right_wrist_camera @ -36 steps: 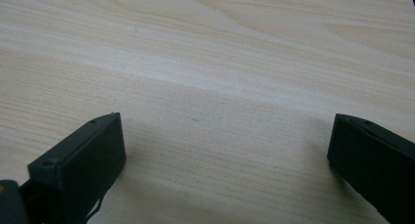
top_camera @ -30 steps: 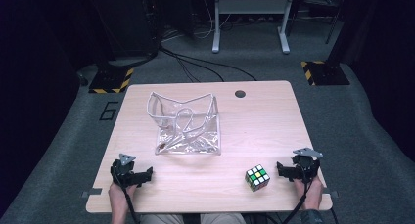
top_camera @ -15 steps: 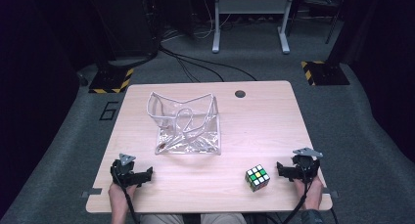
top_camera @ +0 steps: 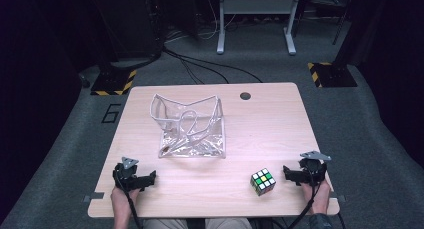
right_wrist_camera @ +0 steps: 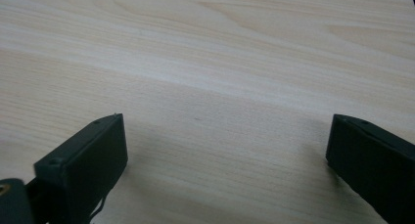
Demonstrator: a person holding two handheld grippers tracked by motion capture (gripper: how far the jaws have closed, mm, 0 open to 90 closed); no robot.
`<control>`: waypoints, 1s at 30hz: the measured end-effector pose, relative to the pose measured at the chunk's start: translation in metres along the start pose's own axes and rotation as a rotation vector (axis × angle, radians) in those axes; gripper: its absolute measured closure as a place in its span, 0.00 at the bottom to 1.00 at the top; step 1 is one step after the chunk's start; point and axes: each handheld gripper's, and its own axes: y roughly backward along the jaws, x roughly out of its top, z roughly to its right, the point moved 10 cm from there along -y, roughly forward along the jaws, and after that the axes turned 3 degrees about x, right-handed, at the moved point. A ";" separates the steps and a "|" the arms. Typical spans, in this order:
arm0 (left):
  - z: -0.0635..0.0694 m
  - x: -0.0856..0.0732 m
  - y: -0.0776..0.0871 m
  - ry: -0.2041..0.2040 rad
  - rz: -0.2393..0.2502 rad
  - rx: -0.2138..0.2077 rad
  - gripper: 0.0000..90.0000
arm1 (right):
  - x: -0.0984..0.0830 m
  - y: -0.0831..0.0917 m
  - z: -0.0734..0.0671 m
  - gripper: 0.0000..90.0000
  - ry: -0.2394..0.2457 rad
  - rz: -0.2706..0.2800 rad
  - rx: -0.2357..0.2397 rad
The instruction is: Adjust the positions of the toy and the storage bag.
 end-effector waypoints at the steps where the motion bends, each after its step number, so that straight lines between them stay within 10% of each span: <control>1: 0.000 0.000 0.000 0.000 0.000 0.000 0.00 | 0.000 0.000 0.000 0.00 0.000 0.000 0.000; 20: 0.000 0.000 0.000 -0.005 -0.005 0.000 0.00 | 0.025 0.043 -0.063 0.00 0.012 0.083 0.206; 30: 0.000 0.000 0.000 0.000 0.000 0.000 0.00 | 0.027 0.054 -0.093 0.01 0.073 0.076 0.237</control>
